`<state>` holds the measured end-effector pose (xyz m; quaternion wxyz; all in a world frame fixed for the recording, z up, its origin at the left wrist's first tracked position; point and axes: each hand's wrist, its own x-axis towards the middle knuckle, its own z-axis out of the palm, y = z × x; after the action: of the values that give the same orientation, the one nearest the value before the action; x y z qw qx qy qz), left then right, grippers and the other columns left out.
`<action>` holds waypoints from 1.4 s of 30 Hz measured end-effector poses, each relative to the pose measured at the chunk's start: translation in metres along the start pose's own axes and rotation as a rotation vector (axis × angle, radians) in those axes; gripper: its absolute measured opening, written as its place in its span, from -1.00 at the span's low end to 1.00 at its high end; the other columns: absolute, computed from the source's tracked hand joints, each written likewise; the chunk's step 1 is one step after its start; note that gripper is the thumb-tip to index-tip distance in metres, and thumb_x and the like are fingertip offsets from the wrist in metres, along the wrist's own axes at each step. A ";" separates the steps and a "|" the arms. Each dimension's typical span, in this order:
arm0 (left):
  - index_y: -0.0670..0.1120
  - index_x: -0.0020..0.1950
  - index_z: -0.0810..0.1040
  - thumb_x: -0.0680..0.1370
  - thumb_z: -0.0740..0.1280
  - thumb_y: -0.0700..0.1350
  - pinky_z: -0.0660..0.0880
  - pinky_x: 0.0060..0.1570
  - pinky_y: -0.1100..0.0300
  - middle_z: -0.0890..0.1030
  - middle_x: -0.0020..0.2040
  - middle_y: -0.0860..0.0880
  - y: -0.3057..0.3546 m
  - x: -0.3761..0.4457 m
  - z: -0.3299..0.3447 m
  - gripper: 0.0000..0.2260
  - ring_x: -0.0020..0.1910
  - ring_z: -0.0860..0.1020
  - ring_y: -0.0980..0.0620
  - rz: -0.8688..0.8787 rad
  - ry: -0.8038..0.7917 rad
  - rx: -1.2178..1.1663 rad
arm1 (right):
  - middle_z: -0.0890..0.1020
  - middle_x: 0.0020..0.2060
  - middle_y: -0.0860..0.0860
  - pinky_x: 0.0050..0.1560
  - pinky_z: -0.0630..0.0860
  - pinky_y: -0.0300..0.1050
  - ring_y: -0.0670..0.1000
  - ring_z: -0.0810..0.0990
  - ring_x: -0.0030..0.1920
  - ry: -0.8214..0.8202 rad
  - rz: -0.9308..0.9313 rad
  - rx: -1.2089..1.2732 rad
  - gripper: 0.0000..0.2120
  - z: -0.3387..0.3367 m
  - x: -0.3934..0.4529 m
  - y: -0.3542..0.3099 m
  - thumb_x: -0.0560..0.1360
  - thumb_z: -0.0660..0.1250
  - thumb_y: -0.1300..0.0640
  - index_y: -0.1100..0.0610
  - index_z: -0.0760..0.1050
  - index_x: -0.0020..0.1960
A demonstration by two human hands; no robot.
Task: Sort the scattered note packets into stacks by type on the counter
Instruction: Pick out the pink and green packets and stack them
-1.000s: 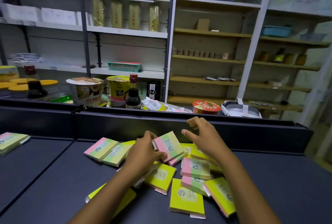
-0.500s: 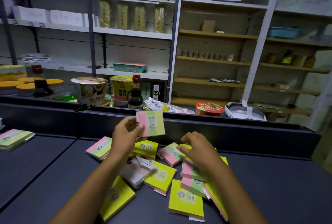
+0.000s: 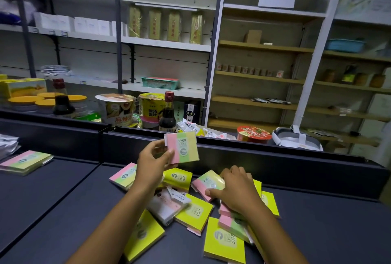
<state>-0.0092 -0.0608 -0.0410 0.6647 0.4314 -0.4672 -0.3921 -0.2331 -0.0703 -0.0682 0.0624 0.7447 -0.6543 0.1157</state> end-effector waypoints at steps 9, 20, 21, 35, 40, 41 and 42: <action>-0.11 0.19 0.54 0.57 0.34 -0.27 0.63 -0.18 0.19 0.68 0.04 -0.07 0.001 -0.012 -0.006 -0.79 0.01 0.68 -0.02 0.029 -0.004 -0.016 | 0.66 -0.05 -0.09 -0.17 0.60 -0.06 -0.08 0.62 -0.11 0.128 0.111 0.629 -0.78 -0.021 -0.009 -0.008 0.42 0.46 0.13 -0.06 0.45 -0.05; -0.06 0.21 0.55 0.54 0.39 -0.26 0.63 -0.22 0.21 0.68 0.03 -0.14 0.024 -0.069 -0.066 -0.73 -0.06 0.70 -0.01 0.064 0.071 -0.093 | 0.70 -0.09 0.03 -0.21 0.60 -0.18 -0.03 0.72 -0.13 0.264 0.241 1.285 -0.80 -0.044 -0.062 -0.037 0.48 0.45 0.28 0.10 0.49 0.01; -0.07 0.22 0.55 0.54 0.39 -0.27 0.64 -0.21 0.21 0.67 0.04 -0.15 0.026 -0.074 -0.074 -0.72 -0.06 0.70 -0.02 0.070 0.070 -0.093 | 0.71 -0.07 0.02 -0.17 0.62 -0.17 -0.04 0.72 -0.14 0.270 0.242 1.322 -0.79 -0.045 -0.070 -0.044 0.48 0.45 0.29 0.11 0.49 0.03; -0.04 0.30 0.52 0.53 0.36 -0.34 0.65 -0.13 0.16 0.72 -0.04 -0.11 0.073 -0.115 -0.218 -0.62 -0.02 0.70 -0.05 0.073 0.003 -0.115 | 0.64 0.00 -0.02 -0.28 0.56 -0.35 -0.24 0.68 -0.12 0.374 0.136 1.422 -0.55 -0.055 -0.133 -0.194 0.48 0.36 0.43 -0.02 0.35 0.16; 0.00 0.25 0.53 0.52 0.38 -0.35 0.65 -0.14 0.17 0.72 -0.06 -0.05 0.087 -0.120 -0.277 -0.62 -0.06 0.70 0.02 0.093 0.028 -0.107 | 0.60 0.05 -0.07 -0.22 0.59 -0.33 -0.25 0.66 -0.03 0.409 0.048 1.369 -0.49 -0.058 -0.137 -0.251 0.49 0.37 0.42 -0.13 0.34 0.16; -0.01 0.25 0.54 0.52 0.38 -0.35 0.66 -0.12 0.14 0.71 -0.03 -0.06 0.089 -0.120 -0.288 -0.63 -0.04 0.70 0.03 0.098 0.040 -0.102 | 0.59 0.06 -0.08 -0.20 0.59 -0.34 -0.23 0.66 0.00 0.411 0.027 1.361 -0.48 -0.058 -0.137 -0.262 0.49 0.37 0.42 -0.14 0.34 0.15; -0.02 0.25 0.53 0.52 0.37 -0.36 0.66 -0.09 0.11 0.70 0.01 -0.10 0.092 -0.120 -0.298 -0.63 -0.01 0.69 0.02 0.101 0.049 -0.099 | 0.58 0.07 -0.09 -0.18 0.59 -0.33 -0.21 0.65 0.03 0.414 0.004 1.358 -0.48 -0.058 -0.135 -0.273 0.48 0.37 0.43 -0.15 0.34 0.15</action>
<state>0.2572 0.1410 -0.0454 0.7154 0.3831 -0.4520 -0.3702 0.0158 0.1109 -0.0307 -0.2925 0.5806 -0.4137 0.6374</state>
